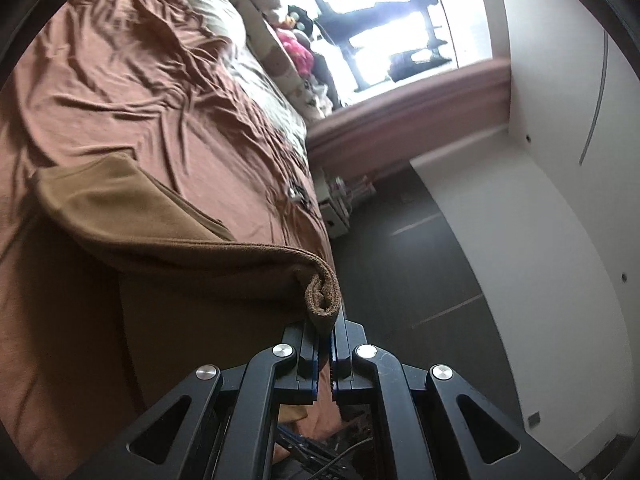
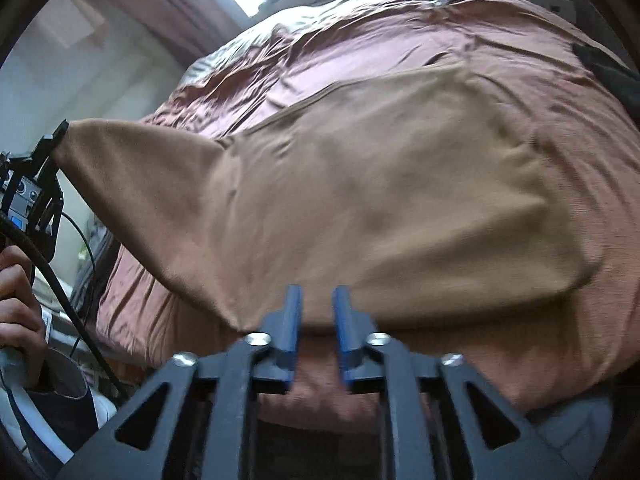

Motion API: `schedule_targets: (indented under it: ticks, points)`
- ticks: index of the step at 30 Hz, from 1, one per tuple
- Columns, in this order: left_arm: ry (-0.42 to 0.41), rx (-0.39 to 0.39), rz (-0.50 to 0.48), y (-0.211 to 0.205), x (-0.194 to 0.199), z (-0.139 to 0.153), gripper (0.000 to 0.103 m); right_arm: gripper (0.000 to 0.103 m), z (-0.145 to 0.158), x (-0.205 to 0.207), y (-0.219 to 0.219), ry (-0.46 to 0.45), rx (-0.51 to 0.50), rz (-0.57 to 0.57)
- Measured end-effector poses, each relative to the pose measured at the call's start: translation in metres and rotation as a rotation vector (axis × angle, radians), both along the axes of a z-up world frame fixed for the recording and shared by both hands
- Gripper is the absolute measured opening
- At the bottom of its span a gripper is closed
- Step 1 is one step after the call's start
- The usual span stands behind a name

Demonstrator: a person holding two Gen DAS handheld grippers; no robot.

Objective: Fold small clothes

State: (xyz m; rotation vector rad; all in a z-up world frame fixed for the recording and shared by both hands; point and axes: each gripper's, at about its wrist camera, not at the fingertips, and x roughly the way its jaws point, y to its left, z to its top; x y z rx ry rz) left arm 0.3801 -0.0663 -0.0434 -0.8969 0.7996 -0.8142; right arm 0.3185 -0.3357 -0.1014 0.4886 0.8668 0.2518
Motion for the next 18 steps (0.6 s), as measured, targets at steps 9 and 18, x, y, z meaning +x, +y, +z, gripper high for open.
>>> schedule_targets:
  ticks: [9,18]
  points:
    - [-0.001,0.075,-0.105,-0.069,0.009,0.000,0.003,0.052,0.002,-0.036,-0.039,-0.046,0.014,-0.067]
    - [0.026,0.162,-0.207,-0.137,0.012,-0.021,0.003,0.052,0.001,-0.058,-0.074,-0.048,0.032,-0.101]
